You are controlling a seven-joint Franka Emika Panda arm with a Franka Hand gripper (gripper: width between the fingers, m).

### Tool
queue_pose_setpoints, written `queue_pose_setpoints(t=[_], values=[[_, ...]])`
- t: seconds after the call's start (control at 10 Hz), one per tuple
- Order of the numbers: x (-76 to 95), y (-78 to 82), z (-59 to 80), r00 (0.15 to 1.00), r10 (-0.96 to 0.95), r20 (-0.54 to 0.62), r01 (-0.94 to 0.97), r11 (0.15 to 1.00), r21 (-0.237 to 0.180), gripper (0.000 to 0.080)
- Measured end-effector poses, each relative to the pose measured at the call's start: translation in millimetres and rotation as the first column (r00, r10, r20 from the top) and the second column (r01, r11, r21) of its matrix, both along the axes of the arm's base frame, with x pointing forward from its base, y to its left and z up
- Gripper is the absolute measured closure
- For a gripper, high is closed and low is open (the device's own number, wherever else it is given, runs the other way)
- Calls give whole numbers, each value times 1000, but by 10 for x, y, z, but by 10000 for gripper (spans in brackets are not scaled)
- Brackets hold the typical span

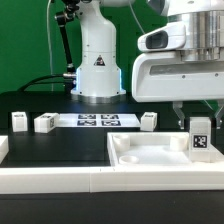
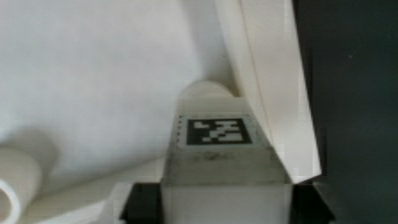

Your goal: Assemble square table

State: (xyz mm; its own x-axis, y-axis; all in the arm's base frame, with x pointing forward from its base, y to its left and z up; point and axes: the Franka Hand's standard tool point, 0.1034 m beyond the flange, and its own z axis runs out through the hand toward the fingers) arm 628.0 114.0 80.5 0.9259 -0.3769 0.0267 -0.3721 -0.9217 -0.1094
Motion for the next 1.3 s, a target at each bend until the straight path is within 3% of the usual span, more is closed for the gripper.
queue_pose_setpoints(t=[0.4,0.7,0.9,1.3], values=[[-8,5,-4,936,-350,-41,351,936,15,509],[-6,3,-5,805,-590,-68,592,806,21,509],[-19,44,-12,697,-712,-89,715,698,17,509],[-2,19,6,580,-803,-138,812,583,20,509]])
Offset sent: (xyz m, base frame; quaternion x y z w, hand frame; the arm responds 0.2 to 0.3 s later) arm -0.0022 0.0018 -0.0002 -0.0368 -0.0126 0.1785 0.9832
